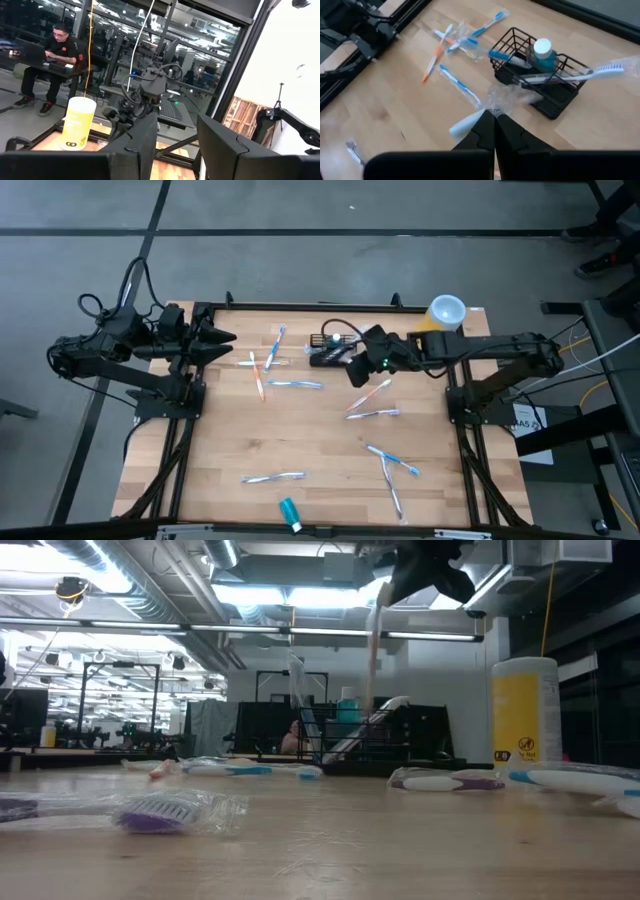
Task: Pick & Place toothbrushing station
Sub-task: Put the orange toothbrush into the black mesh organizer
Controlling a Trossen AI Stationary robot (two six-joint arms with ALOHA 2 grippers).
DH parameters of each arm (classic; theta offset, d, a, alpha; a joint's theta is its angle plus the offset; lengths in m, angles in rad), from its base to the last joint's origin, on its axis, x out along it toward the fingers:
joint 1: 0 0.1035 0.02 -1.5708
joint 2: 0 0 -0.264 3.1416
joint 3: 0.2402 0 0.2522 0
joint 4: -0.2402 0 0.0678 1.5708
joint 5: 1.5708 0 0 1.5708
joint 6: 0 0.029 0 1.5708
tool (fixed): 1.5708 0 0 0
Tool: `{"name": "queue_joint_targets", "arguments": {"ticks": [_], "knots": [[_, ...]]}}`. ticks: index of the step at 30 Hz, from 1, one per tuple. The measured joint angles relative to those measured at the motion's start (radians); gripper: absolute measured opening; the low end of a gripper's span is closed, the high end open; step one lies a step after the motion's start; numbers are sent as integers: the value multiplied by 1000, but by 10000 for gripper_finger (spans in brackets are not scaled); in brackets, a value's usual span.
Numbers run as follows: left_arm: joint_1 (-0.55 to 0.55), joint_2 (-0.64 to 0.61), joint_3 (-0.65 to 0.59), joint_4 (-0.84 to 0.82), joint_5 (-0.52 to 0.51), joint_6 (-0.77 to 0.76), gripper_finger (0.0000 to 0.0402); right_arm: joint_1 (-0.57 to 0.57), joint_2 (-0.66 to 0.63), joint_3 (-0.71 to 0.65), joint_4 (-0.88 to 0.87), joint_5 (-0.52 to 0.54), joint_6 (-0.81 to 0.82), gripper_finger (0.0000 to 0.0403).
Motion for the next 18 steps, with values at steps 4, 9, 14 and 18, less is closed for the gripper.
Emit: {"name": "queue_joint_targets", "arguments": {"ticks": [4,9,14,18], "knots": [[0,0,0,0,8,0,134,0,0,0,16,3,0,0],[0,0,0,0,8,0,134,-1,-8,0,15,27,4,0],[0,0,0,-1,8,0,134,-2,-25,0,10,59,7,0],[0,0,0,0,7,0,134,-5,-42,0,11,94,7,0]]}}
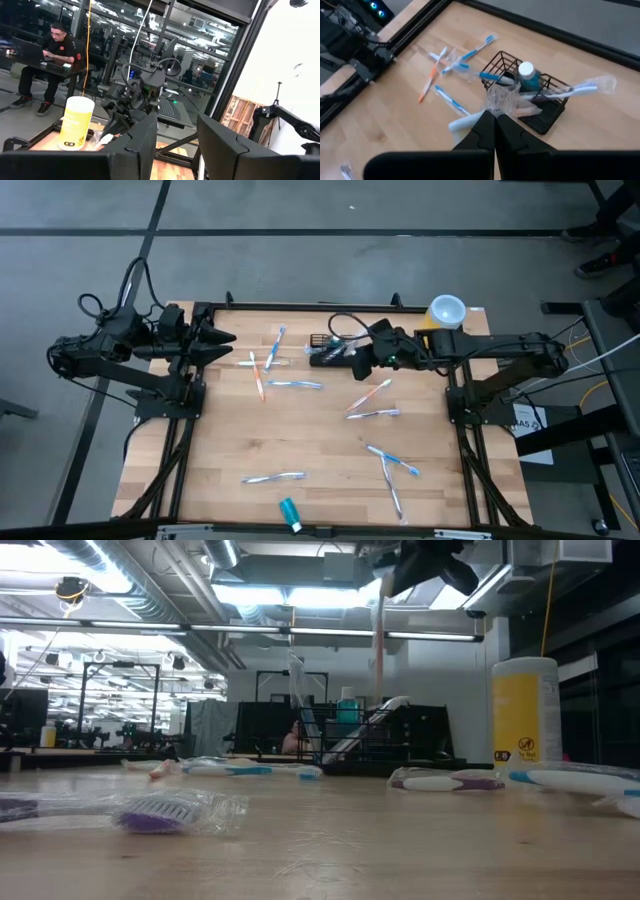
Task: Pick & Place toothbrushing station
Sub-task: Put the orange toothbrush into the black mesh organizer
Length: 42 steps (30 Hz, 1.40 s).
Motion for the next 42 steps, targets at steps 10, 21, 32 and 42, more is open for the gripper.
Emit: {"name": "queue_joint_targets", "arguments": {"ticks": [10,21,32,42], "knots": [[0,0,0,0,0,2,134,-37,-5,-8,-10,-9,-19,0],[0,0,0,0,0,2,134,-62,-4,-77,-17,-63,9,0],[0,0,0,0,13,-7,134,-191,8,-193,146,-148,66,0],[0,0,0,7,19,-1,134,-254,7,-196,172,-209,104,106]]}}
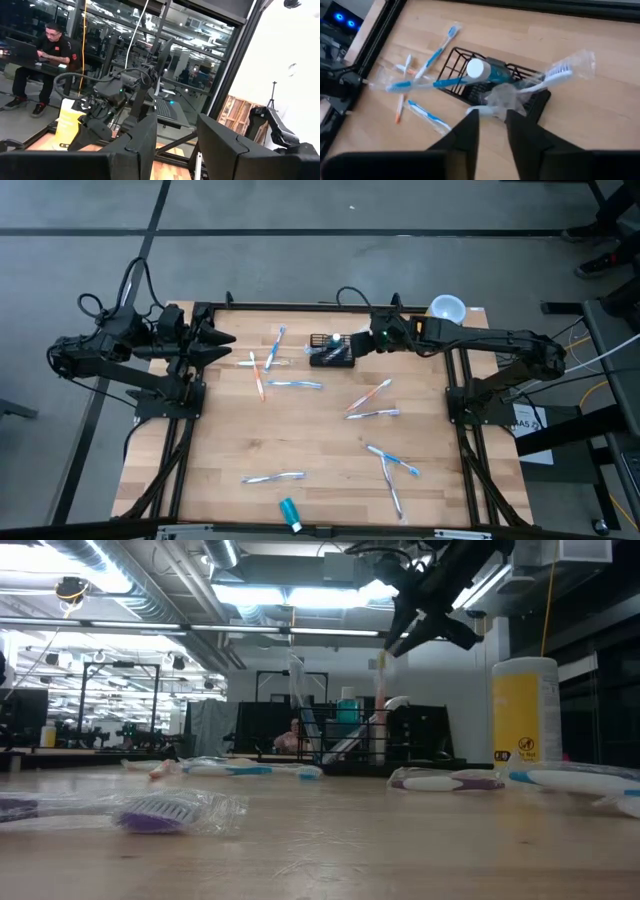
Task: Pick & Place toothbrushing station
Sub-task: Put the orange toothbrush into the black mesh organizer
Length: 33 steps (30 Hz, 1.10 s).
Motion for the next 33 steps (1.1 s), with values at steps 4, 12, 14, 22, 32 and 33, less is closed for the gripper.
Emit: {"name": "queue_joint_targets", "arguments": {"ticks": [4,12,14,22,32,33], "knots": [[0,0,0,0,0,2,134,0,0,0,71,-6,9,148],[0,-3,0,-1,0,3,134,80,-5,34,124,-153,13,163],[0,-4,0,-5,-2,9,134,140,-11,44,58,-157,12,159],[0,-10,0,-9,-18,19,134,336,-18,51,-328,-51,267,133],[0,-8,0,58,10,13,134,210,-18,-90,-453,-74,544,120],[0,-8,0,78,26,13,134,203,-18,-116,-453,-89,562,124]]}}
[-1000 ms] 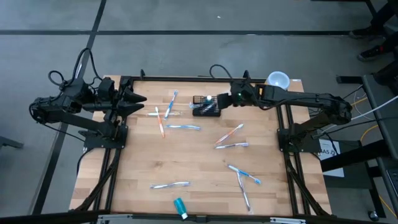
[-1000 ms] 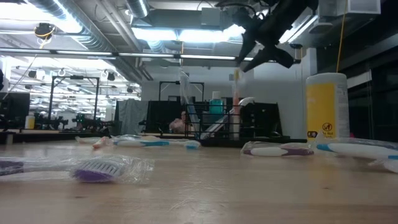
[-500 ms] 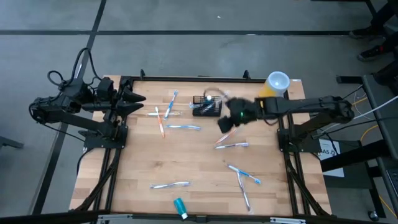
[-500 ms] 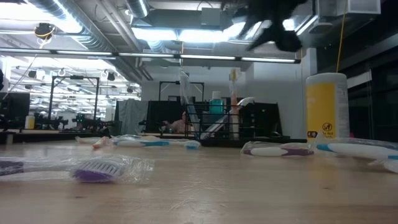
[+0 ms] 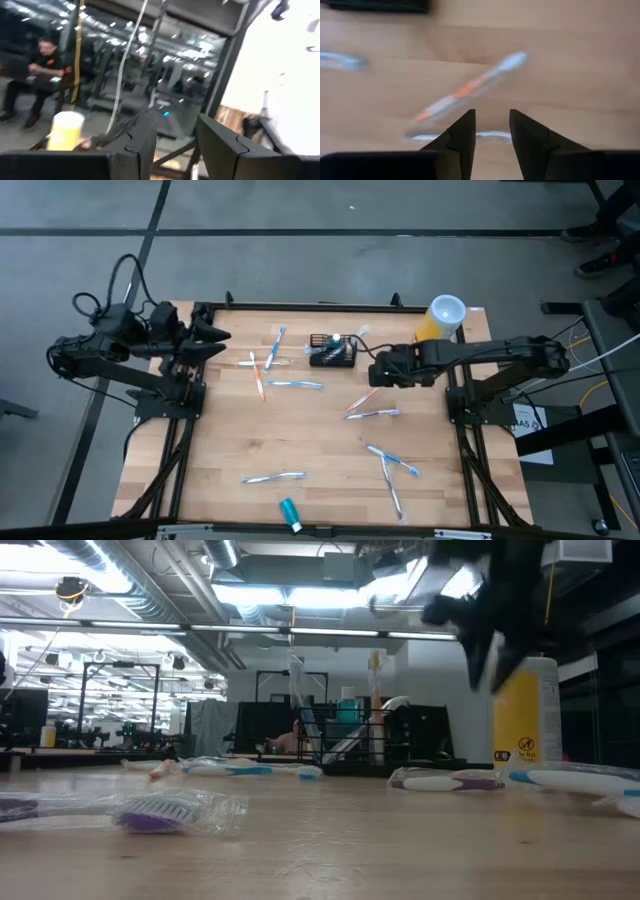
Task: Pick & Place toothbrushing station
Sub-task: Put the orange toothbrush into the black mesh organizer
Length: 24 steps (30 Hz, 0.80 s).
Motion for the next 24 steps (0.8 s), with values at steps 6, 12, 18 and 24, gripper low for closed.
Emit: {"name": "queue_joint_targets", "arguments": {"ticks": [6,12,18,24], "knots": [[0,0,1,34,46,33,134,-32,0,-169,81,-89,218,154],[0,21,1,12,63,50,134,-63,0,-308,401,-119,376,171],[0,35,0,18,89,42,134,-100,0,-335,382,-72,459,169],[0,35,1,25,94,40,134,-166,0,-347,387,-15,522,169]]}}
